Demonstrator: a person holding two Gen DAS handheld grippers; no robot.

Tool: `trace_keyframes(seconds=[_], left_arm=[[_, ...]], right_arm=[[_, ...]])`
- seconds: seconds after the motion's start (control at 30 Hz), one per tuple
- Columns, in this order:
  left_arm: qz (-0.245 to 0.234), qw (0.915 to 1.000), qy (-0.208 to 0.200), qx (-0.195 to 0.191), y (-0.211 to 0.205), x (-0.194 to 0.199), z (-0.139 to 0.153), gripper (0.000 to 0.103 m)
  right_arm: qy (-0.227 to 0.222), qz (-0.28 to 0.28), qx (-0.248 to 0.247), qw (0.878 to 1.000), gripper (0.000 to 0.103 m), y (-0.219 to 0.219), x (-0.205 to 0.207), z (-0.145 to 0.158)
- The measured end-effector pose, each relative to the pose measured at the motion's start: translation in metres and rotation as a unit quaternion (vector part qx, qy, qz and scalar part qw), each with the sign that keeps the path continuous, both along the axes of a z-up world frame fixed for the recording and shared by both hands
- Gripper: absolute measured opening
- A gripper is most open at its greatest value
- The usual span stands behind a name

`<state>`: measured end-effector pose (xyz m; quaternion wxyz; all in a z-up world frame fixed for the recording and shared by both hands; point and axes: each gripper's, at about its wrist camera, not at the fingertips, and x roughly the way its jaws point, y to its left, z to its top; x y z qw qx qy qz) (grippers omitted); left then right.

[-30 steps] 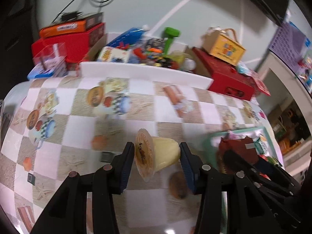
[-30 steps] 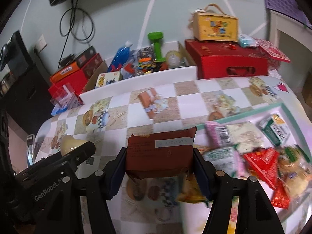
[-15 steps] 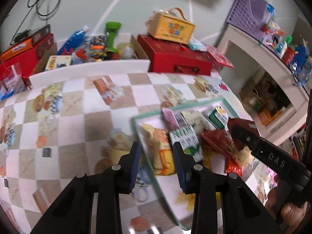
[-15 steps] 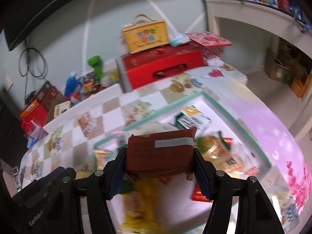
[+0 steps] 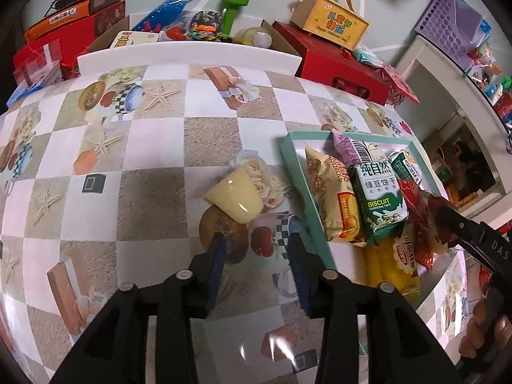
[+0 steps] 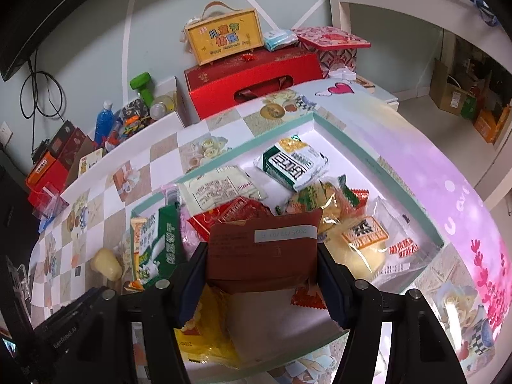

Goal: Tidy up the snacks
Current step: 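Open the left tool to drop the cream cup while the right tool lowers and releases the red box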

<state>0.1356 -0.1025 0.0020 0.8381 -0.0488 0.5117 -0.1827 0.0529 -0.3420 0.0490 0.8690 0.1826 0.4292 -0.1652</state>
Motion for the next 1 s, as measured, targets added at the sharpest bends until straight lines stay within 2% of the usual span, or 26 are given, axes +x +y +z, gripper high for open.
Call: trace_keyframes(seconds=[0.1, 0.23, 0.3, 0.4, 0.47, 0.53, 0.63, 0.67, 0.83, 0.93, 1.0], left_arm=[[-0.02, 0.9974, -0.037, 0.059, -0.012, 0.01, 0.005, 0.065], [-0.07, 0.9874, -0.072, 0.122, -0.029, 0.025, 0.003, 0.066], [-0.115, 0.9778, -0.09, 0.15, -0.041, 0.031, -0.002, 0.066], [-0.152, 0.9653, -0.094, 0.191, -0.054, 0.035, -0.012, 0.066], [-0.162, 0.9645, -0.092, 0.187, -0.057, 0.037, -0.016, 0.066], [-0.157, 0.9673, -0.083, 0.181, -0.056, 0.039, -0.023, 0.063], [-0.152, 0.9703, -0.083, 0.169, -0.052, 0.037, -0.024, 0.049], [-0.149, 0.97, -0.087, 0.171, -0.05, 0.035, -0.024, 0.041], [-0.127, 0.9751, -0.089, 0.158, -0.043, 0.031, -0.024, 0.04], [-0.105, 0.986, -0.075, 0.106, -0.036, 0.026, -0.016, 0.04], [-0.105, 0.9893, -0.079, 0.063, -0.035, 0.014, 0.0, 0.04]], right_arm=[[0.0, -0.006, 0.002, 1.0, 0.067, -0.005, -0.003, -0.002], [0.0, -0.008, 0.007, 1.0, 0.067, -0.008, -0.003, -0.004], [0.001, -0.009, 0.008, 1.0, 0.067, -0.009, -0.002, -0.006], [0.001, -0.008, 0.011, 1.0, 0.067, -0.01, -0.001, -0.008], [0.0, -0.009, 0.012, 1.0, 0.067, -0.011, -0.001, -0.009], [0.0, -0.008, 0.012, 1.0, 0.067, -0.011, 0.0, -0.009], [-0.001, -0.009, 0.014, 1.0, 0.067, -0.012, 0.0, -0.009], [-0.001, -0.009, 0.014, 1.0, 0.067, -0.012, -0.001, -0.009], [0.0, -0.009, 0.016, 1.0, 0.067, -0.012, -0.001, -0.01], [0.001, -0.007, 0.017, 1.0, 0.067, -0.011, 0.0, -0.011], [0.001, -0.005, 0.015, 1.0, 0.067, -0.01, 0.0, -0.011]])
